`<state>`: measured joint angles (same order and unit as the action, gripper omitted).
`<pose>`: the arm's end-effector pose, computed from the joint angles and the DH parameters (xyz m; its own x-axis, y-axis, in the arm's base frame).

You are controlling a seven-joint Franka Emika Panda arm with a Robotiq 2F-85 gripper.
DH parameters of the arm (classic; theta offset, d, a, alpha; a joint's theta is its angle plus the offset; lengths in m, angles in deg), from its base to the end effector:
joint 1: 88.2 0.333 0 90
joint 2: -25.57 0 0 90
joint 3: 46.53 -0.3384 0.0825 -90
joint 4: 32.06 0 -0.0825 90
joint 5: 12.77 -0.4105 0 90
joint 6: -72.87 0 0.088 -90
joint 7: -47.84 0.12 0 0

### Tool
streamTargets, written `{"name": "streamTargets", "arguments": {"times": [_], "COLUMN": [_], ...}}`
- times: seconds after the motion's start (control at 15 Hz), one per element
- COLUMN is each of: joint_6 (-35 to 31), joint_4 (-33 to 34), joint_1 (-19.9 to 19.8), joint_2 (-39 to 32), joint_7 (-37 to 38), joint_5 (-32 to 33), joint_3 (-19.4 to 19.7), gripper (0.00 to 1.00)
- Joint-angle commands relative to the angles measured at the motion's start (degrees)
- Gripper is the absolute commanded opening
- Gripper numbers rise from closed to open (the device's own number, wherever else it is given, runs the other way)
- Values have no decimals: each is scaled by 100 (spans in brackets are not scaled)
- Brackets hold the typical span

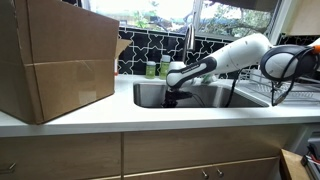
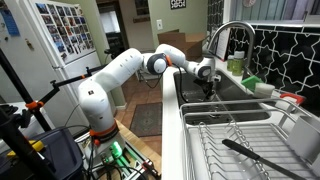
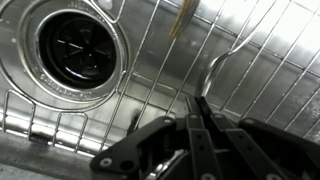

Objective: Pick up the silver spoon from the sink and put it in the dish rack

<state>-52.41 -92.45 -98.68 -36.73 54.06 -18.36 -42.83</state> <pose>0.8018 -0.1794 0.1500 0.9295 -0.3662 0.0439 -0.3652 -0.9304 -0.0300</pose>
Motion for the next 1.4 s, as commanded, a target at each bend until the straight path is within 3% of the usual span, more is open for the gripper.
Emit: {"name": "streamTargets", "arguments": {"times": [0.0,0.4,0.87,1.33], "joint_6": [188,473,492,972], "joint_4": [-898,-1906,-3100,-3272], "joint_1": [51,150,373,226], "joint_2": [823,1753,2480,2505], "joint_7": [160,283,1010,1079], "joint_5": [90,335,769,492], "joint_3": [188,545,990,798], "gripper": [6,4,5,5]}}
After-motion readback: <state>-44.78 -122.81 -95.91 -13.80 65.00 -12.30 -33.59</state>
